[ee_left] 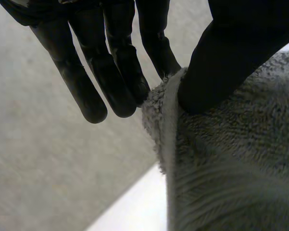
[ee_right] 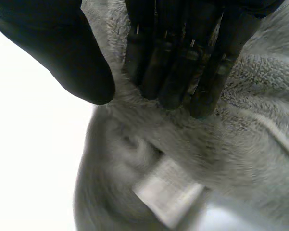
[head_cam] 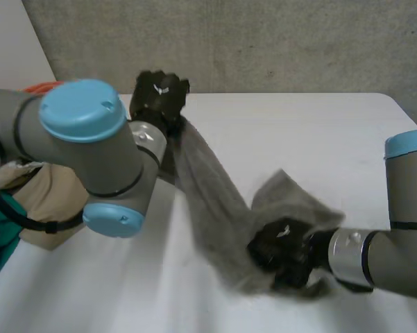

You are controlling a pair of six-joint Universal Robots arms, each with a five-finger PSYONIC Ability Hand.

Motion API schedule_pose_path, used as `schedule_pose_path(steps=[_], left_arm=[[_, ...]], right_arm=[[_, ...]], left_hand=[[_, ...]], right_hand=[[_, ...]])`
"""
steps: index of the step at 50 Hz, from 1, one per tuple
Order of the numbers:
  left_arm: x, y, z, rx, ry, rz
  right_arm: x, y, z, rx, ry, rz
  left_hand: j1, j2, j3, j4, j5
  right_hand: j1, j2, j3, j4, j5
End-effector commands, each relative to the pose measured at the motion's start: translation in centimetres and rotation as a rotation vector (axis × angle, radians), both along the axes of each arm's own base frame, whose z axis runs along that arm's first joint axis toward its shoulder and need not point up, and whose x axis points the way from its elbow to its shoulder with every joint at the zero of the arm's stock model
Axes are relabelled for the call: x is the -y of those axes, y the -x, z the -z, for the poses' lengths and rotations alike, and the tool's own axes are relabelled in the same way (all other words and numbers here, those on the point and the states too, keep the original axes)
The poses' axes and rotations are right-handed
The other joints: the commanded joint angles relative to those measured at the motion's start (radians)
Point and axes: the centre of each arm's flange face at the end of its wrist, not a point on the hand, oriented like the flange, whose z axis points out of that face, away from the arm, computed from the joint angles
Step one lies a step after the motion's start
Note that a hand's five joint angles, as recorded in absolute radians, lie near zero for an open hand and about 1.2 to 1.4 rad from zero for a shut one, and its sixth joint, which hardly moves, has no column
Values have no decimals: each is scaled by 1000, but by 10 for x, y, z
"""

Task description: Fold the laundry.

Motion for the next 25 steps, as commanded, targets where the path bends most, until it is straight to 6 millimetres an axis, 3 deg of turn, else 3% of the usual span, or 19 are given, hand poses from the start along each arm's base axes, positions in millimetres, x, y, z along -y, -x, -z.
schedule_pose_path(steps=[1, 4, 7, 11, 16, 19, 25], left_arm=[[-2, -3, -21, 15, 71, -7], [-3, -4, -28, 20, 98, -12], [-2, -7, -32, 15, 109, -18], [-7, -9, -42, 11, 126, -8], [-23, -14, -63, -6, 166, 44], [-34, -17, -79, -20, 198, 74], [-52, -22, -106, -54, 258, 113]], right_arm=[[-14, -11, -43, 145, -43, -15], [11, 0, -68, 206, 8, 108], [43, 23, -83, 223, 57, 237], [68, 43, -94, 217, 108, 332], [77, 47, -107, 219, 146, 361], [87, 46, -112, 227, 171, 381], [124, 42, -95, 259, 121, 442]], left_hand=[[284, 206, 210, 201, 249], [284, 206, 210, 201, 249], [284, 206, 210, 201, 249], [284, 206, 210, 201, 249], [284, 206, 210, 201, 249], [284, 206, 210, 201, 249], [284, 206, 210, 201, 249]], right_hand=[[97, -178, -166, -167, -145], [-285, -559, -547, -549, -527], [-444, -718, -706, -708, -686], [-433, -707, -695, -697, -675], [-530, -804, -792, -793, -771], [-722, -997, -985, -986, -964], [-746, -1020, -1008, -1009, -987]])
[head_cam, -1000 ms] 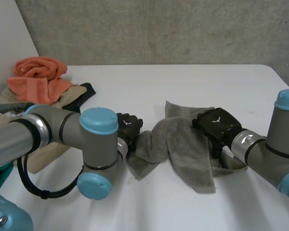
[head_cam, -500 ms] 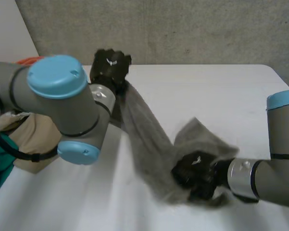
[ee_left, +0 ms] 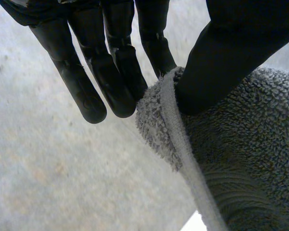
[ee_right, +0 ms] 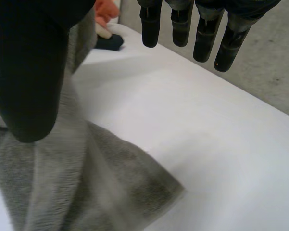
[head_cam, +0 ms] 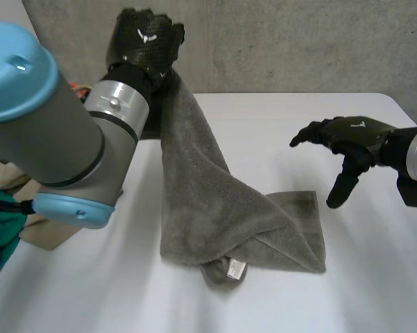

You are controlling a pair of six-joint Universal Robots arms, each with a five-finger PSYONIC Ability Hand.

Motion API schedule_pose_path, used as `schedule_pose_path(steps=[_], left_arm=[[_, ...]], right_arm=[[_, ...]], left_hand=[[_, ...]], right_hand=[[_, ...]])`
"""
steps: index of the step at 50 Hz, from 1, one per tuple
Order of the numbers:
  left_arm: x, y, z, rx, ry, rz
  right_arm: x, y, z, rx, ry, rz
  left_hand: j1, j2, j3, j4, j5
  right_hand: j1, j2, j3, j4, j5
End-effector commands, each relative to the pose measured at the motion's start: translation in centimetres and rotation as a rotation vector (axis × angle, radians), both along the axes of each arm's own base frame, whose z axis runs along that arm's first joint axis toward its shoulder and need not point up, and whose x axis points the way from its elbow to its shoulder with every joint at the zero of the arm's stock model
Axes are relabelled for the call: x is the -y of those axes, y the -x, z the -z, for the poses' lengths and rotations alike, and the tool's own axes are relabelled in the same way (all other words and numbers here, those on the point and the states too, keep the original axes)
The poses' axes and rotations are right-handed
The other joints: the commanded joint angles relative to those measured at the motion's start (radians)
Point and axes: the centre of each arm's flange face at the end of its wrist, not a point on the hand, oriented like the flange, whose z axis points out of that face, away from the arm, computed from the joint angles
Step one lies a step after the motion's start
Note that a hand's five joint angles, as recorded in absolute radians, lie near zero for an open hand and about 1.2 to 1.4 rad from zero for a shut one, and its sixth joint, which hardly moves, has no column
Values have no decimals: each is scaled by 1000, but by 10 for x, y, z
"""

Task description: Fold the laundry.

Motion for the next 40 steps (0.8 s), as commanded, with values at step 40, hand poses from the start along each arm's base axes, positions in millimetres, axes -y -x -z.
schedule_pose_path(steps=[40], left_arm=[[16, -17, -103, -91, 427, -28]], right_arm=[[92, -72, -68, 431, 640, 92]], left_hand=[[284, 203, 206, 197, 249]], right_hand=[[1198, 1180, 1188, 1166, 1155]])
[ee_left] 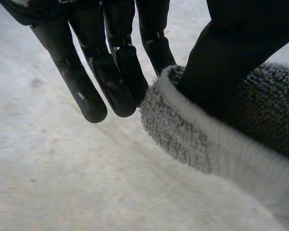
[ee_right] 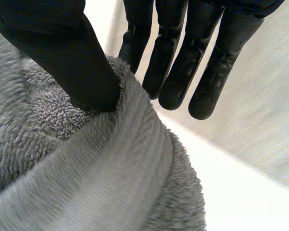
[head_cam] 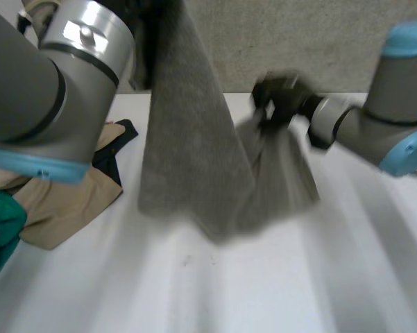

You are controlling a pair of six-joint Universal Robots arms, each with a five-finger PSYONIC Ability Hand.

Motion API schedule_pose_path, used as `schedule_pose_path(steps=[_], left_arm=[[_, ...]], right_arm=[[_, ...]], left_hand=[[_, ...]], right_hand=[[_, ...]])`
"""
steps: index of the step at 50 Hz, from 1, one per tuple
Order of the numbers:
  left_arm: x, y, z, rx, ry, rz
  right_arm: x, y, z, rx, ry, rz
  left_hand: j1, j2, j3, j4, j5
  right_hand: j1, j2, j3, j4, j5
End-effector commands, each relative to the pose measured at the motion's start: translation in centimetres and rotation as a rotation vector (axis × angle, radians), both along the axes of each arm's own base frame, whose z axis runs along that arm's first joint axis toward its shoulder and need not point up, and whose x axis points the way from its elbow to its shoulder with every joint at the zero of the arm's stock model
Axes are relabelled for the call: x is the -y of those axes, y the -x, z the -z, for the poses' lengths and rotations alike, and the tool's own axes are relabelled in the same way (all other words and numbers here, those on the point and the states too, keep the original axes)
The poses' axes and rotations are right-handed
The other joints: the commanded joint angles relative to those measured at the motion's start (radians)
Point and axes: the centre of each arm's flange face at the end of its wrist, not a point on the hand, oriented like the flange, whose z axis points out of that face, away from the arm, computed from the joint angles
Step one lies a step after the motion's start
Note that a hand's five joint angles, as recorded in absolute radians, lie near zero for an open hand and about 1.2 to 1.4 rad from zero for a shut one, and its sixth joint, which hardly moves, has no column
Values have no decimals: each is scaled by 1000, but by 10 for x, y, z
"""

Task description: Fold the laundry.

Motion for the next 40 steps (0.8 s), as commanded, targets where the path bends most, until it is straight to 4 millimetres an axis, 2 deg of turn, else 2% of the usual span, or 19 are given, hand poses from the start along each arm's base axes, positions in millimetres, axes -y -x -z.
schedule_pose_path(steps=[1, 4, 7, 11, 12, 13, 16, 17, 19, 20, 23, 24, 28, 32, 34, 35, 36, 38, 40], left_arm=[[25, -16, -23, -77, 132, -79], [26, -16, -20, -76, 129, -80], [28, -15, -1, -45, 87, -77], [31, -13, 38, 18, -6, -75], [31, -13, 48, 33, -29, -75], [31, -13, 71, 69, -85, -74], [30, -14, 109, 127, -178, -73], [27, -15, 134, 162, -242, -72], [22, -16, 156, 198, -300, -67], [16, -17, 176, 234, -350, -61], [7, -19, 198, 273, -407, -54], [2, -20, 208, 291, -432, -48], [-9, -19, 216, 311, -456, -33], [-16, -17, 215, 322, -452, -24], [-16, -17, 214, 322, -450, -25], [-18, -18, 208, 315, -438, -25], [-18, -19, 205, 311, -433, -27], [-19, -19, 197, 300, -415, -24], [-20, -20, 195, 296, -410, -24]], right_arm=[[-6, 34, -90, 171, 374, 152], [-17, 39, -88, 162, 354, 157], [-23, 41, -77, 134, 322, 159], [-34, 46, -52, 75, 235, 167], [-37, 51, -40, 32, 207, 176], [-39, 54, -32, 3, 188, 179], [-47, 60, -5, -87, 136, 178], [-55, 62, 17, -159, 95, 167], [-63, 64, 35, -224, 60, 156], [-71, 66, 55, -300, 26, 139], [-84, 74, 88, -447, -42, 101], [-87, 75, 93, -473, -58, 89], [-104, 79, 102, -551, -140, 50], [-121, 85, 100, -600, -257, 12], [-125, 87, 90, -603, -271, 8], [-127, 90, 79, -600, -270, 17], [-126, 91, 73, -593, -259, 27], [-111, 101, 53, -550, -188, 96], [-100, 103, 43, -525, -141, 134]], left_hand=[[284, 201, 204, 197, 249], [284, 201, 204, 197, 249], [284, 201, 204, 197, 249], [284, 201, 204, 197, 249], [284, 201, 204, 197, 249], [284, 201, 204, 197, 249], [284, 201, 204, 197, 249], [284, 201, 204, 197, 249], [284, 201, 204, 197, 249], [284, 201, 204, 197, 249], [284, 201, 204, 197, 249], [284, 201, 204, 197, 249], [284, 201, 204, 197, 249], [284, 201, 204, 197, 249], [284, 201, 204, 197, 249], [284, 201, 204, 197, 249], [284, 201, 204, 197, 249], [284, 201, 204, 197, 249], [284, 201, 204, 197, 249]], right_hand=[[413, 221, 216, 211, 237], [413, 221, 216, 211, 237], [413, 221, 216, 211, 237], [413, 221, 216, 211, 237], [413, 221, 216, 211, 237], [413, 221, 216, 211, 237], [413, 221, 216, 211, 237], [413, 221, 216, 211, 237], [413, 221, 216, 211, 237], [413, 221, 216, 211, 237], [413, 221, 216, 211, 237], [413, 221, 216, 211, 237], [413, 221, 216, 211, 237], [382, 190, 185, 180, 206], [-85, -277, -283, -287, -261], [-588, -780, -785, -790, -764], [-683, -875, -880, -885, -859], [-675, -867, -873, -877, -851], [-661, -853, -858, -862, -836]])
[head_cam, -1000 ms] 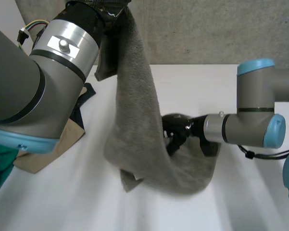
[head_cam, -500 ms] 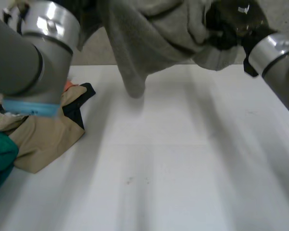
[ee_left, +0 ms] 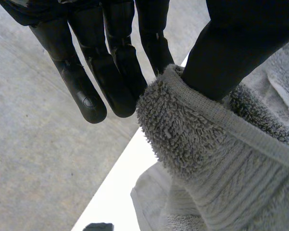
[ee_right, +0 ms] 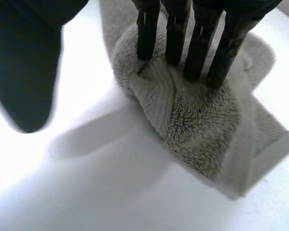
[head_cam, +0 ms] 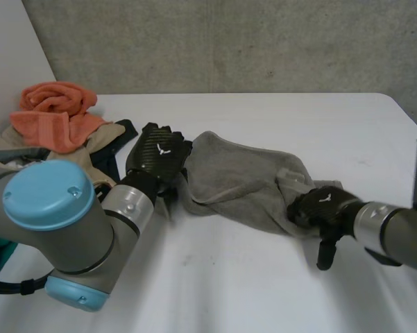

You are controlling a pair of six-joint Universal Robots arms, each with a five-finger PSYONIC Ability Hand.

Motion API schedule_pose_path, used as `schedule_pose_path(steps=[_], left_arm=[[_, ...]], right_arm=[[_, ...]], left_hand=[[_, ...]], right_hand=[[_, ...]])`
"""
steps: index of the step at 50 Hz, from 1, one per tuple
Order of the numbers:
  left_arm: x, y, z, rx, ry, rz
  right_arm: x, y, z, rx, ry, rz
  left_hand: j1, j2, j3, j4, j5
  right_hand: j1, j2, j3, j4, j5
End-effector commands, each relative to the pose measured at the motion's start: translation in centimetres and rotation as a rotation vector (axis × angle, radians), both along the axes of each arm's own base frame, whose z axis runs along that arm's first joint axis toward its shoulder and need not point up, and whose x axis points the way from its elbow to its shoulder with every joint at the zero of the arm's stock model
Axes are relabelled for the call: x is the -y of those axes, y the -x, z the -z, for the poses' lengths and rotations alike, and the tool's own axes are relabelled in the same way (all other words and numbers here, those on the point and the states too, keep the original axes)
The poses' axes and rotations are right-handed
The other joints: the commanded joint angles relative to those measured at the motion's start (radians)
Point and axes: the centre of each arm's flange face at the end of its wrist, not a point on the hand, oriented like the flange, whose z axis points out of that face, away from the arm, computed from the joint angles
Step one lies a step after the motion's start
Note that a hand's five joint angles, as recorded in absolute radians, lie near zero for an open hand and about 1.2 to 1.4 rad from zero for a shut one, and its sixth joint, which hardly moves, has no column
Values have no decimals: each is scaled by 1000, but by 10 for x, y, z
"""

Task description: Fold the laundry.

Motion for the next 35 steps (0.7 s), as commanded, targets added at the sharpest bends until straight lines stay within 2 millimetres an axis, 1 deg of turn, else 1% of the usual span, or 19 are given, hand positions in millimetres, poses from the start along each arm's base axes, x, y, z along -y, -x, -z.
schedule_pose_path(steps=[1, 2, 3, 5, 6, 8, 9, 12, 13, 16, 17, 20, 22, 29, 32, 35], left_arm=[[-2, -1, -18, -26, 40, 1], [-3, -2, -20, -30, 43, 1], [-2, -2, -21, -31, 48, 0], [-3, -2, -22, -32, 49, 0], [-3, -3, -22, -32, 49, -2], [-3, -3, -23, -33, 51, -3], [-3, -3, -23, -31, 50, -4], [-3, -3, -25, -35, 54, -3], [-2, -4, -25, -35, 54, -5], [-1, -4, -25, -36, 56, -10], [-1, -4, -25, -36, 56, -8], [-1, -4, -26, -36, 59, -10], [0, -4, -26, -37, 60, -10], [0, -4, -27, -38, 62, -10], [0, -4, -27, -39, 63, -11], [1, -5, -28, -41, 66, -13]], right_arm=[[26, 14, -44, 67, 154, 86], [28, 13, -48, 75, 167, 91], [34, 12, -57, 93, 195, 102], [40, 11, -65, 114, 220, 110], [47, 9, -67, 128, 228, 113], [57, 7, -64, 132, 224, 119], [68, 4, -59, 131, 226, 118], [84, 1, -52, 132, 225, 119], [92, -1, -47, 131, 219, 120], [101, -2, -38, 114, 194, 129], [104, -7, -27, 100, 167, 129], [104, -19, -18, 85, 149, 116], [104, -27, -9, 68, 138, 110], [103, -42, 13, 71, 94, 94], [102, -47, 17, 79, 82, 94], [102, -48, 24, 78, 66, 97]], left_hand=[[284, 201, 204, 196, 249], [284, 201, 204, 196, 249], [284, 201, 204, 196, 249], [284, 201, 204, 196, 249], [284, 201, 204, 196, 249], [284, 201, 204, 196, 249], [284, 201, 204, 196, 249], [284, 201, 204, 196, 249], [284, 201, 204, 196, 249], [284, 201, 204, 196, 249], [284, 201, 204, 196, 249], [284, 201, 204, 196, 249], [284, 201, 204, 196, 249], [284, 201, 204, 196, 249], [284, 201, 204, 196, 249], [284, 201, 204, 196, 249]], right_hand=[[-2, -58, -71, -70, -68], [-2, -58, -71, -70, -68], [1, -55, -68, -67, -65], [7, -49, -62, -61, -59], [4, -52, -65, -64, -62], [4, -52, -65, -64, -62], [4, -52, -65, -64, -62], [4, -52, -65, -64, -62], [7, -49, -62, -61, -59], [10, -46, -59, -58, -56], [10, -46, -59, -58, -56], [16, -40, -54, -52, -51], [16, -40, -54, -52, -51], [16, -40, -54, -52, -51], [19, -37, -51, -49, -48], [218, 162, 148, 150, 151]])
